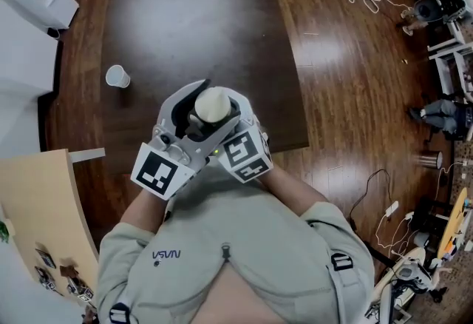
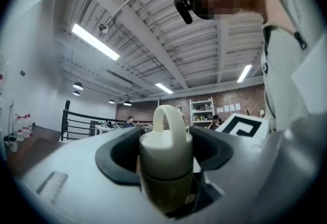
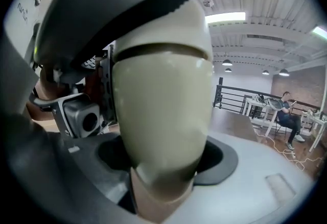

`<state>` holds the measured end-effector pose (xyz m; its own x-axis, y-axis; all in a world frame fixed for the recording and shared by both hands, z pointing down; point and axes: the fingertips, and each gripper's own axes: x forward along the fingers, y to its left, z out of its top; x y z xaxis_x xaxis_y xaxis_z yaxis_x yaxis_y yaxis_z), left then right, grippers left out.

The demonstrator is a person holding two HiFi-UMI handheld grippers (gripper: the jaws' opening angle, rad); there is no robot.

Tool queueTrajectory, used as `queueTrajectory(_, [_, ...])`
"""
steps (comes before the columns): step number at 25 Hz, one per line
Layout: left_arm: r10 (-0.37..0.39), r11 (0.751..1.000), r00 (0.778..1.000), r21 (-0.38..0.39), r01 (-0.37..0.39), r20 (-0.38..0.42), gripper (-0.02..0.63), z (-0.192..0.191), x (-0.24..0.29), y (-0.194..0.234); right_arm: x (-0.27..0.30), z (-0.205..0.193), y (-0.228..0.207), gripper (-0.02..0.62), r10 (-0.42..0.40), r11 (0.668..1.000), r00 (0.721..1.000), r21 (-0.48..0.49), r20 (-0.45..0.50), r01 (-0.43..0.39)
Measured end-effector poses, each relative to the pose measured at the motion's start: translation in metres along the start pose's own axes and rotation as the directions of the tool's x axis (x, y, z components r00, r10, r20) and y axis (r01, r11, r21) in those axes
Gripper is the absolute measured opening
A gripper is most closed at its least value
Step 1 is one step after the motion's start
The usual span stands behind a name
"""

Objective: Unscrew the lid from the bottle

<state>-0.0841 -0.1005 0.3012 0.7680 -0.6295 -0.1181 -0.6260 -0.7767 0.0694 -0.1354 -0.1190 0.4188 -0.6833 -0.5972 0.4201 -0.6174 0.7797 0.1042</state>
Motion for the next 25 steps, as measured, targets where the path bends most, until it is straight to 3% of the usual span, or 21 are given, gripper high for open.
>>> queueTrajectory(7, [0.01,1.0,1.0,-0.017,-0.01,0.007,0.302,-0.005,0.001,0.001,0.0,-0.006,-0.002,0.302,-0.001,1.0,1.0,-0.005,-0.023,0.001])
queueTrajectory(10, [-0.021,1.0,1.0,-0.004,0.021,-0.003,0.301,-0.01,0.003,-0.001,0.002,-0.011,-0.001,0.302,0.022,1.0,0.999,0.006,-0.026,-0.021])
queueTrajectory(17, [-0.162,0.986,0.987,-0.048,0.162,-0.007,0.339,-0.016,-0.004,-0.003,0.003,-0.015,0.015,0.302,0.215,0.976,0.976,0.032,-0.046,-0.213])
queueTrajectory(20, [-0.289,0.943,0.957,-0.173,0.286,0.005,0.367,-0.009,-0.005,-0.003,-0.002,-0.015,0.022,0.302,0.357,0.933,0.933,0.06,-0.052,-0.354])
queueTrajectory(23, [-0.394,0.887,0.919,-0.25,0.388,0.027,0.369,-0.004,-0.013,-0.004,-0.014,-0.009,0.035,0.302,0.527,0.845,0.85,0.113,-0.009,-0.523])
queueTrajectory(25, [-0.423,0.868,0.905,-0.273,0.414,0.029,0.37,-0.003,-0.014,0.0,-0.023,-0.003,0.041,0.302,0.615,0.779,0.788,0.135,0.031,-0.613])
